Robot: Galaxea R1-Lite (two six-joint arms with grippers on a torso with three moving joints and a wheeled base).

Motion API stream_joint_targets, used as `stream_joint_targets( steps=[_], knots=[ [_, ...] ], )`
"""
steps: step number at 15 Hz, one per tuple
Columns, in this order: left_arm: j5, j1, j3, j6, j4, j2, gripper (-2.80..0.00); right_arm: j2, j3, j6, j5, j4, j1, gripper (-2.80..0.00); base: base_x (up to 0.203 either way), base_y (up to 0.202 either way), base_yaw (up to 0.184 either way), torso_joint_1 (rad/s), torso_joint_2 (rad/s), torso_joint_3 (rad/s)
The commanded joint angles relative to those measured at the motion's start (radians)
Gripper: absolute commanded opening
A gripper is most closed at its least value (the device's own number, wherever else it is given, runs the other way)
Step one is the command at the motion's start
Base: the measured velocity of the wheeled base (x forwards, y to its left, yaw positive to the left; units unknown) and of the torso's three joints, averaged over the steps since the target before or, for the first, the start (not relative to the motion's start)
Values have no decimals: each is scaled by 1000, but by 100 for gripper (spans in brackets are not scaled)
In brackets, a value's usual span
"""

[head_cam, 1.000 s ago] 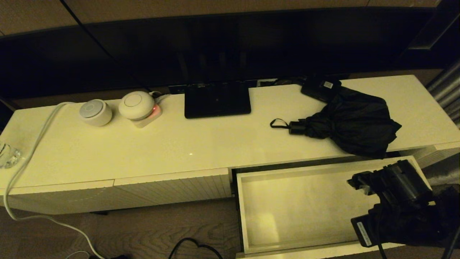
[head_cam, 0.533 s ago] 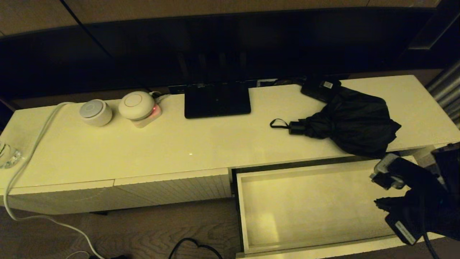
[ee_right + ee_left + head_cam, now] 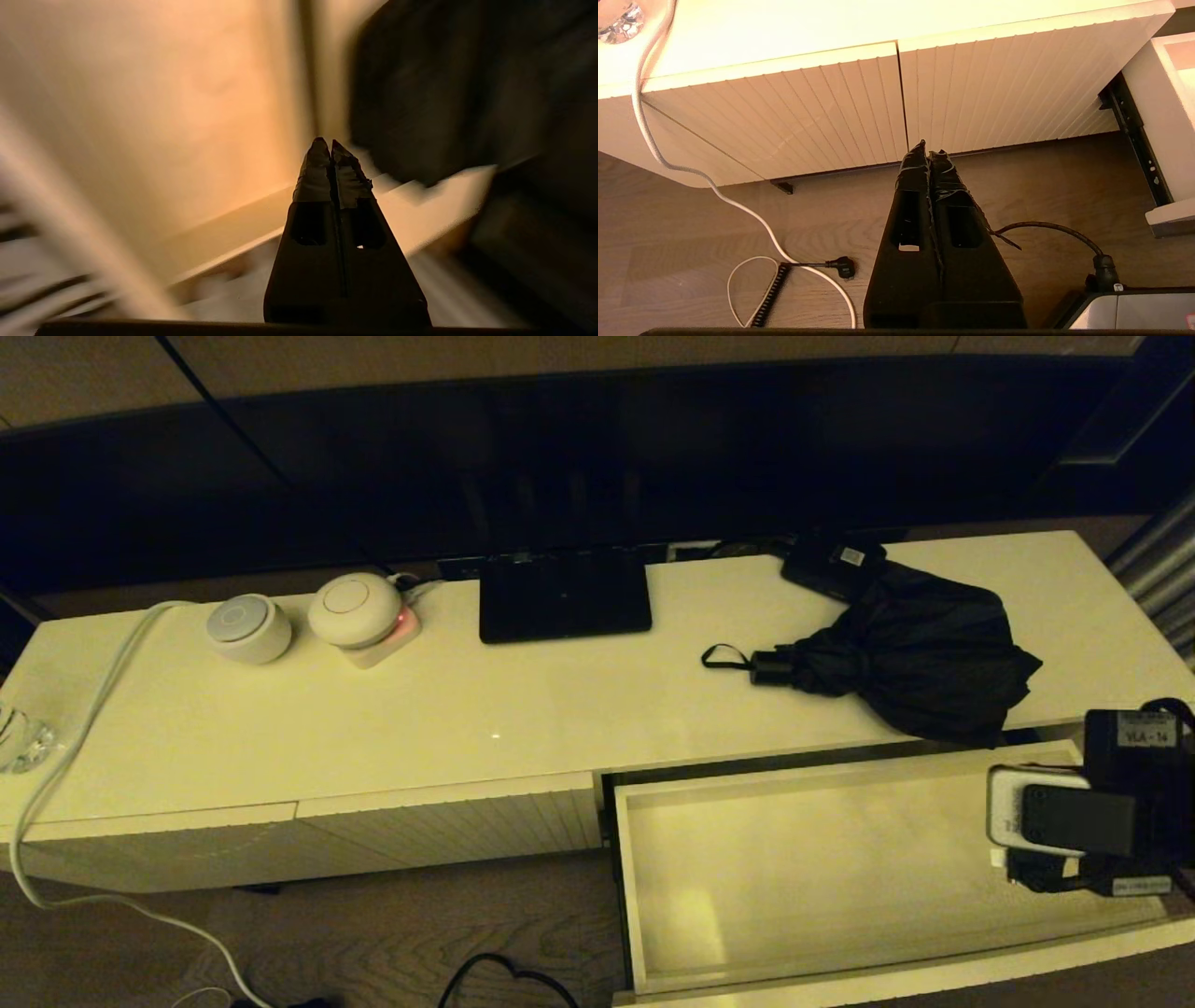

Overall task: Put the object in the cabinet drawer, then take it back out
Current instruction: Put the umbrella in the drawer

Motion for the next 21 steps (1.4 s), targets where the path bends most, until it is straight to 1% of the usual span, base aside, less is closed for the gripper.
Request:
stream_joint_targets(
  steps=[1, 3, 4, 5, 7, 8, 11, 13, 21],
  knots=[
    [0, 0, 3, 0, 0, 0, -280, 62, 14, -149, 2, -136, 9, 0, 0, 0, 0, 0, 0, 0],
    [0, 0, 3, 0, 0, 0, -280, 74, 28, -261, 6, -169, 9, 0, 0, 0, 0, 0, 0, 0],
    [0, 0, 3, 0, 0, 0, -280, 79, 24, -301, 16, -166, 8, 0, 0, 0, 0, 0, 0, 0],
    [0, 0, 3, 0, 0, 0, -280, 88, 20, -330, 57, -164, 7, 0, 0, 0, 0, 0, 0, 0],
    [0, 0, 3, 0, 0, 0, -280, 134, 3, -362, 143, -164, -8, 0, 0, 0, 0, 0, 0, 0],
    [0, 0, 3, 0, 0, 0, -280, 160, -24, -378, 171, -165, -15, 0, 0, 0, 0, 0, 0, 0],
    [0, 0, 3, 0, 0, 0, -280, 216, -110, -427, 182, -165, -16, 0, 0, 0, 0, 0, 0, 0],
    [0, 0, 3, 1, 0, 0, -280, 257, -151, -437, 180, -170, -19, 0, 0, 0, 0, 0, 0, 0],
    [0, 0, 3, 0, 0, 0, -280, 405, -337, -435, 169, -170, -69, 0, 0, 0, 0, 0, 0, 0]
  ],
)
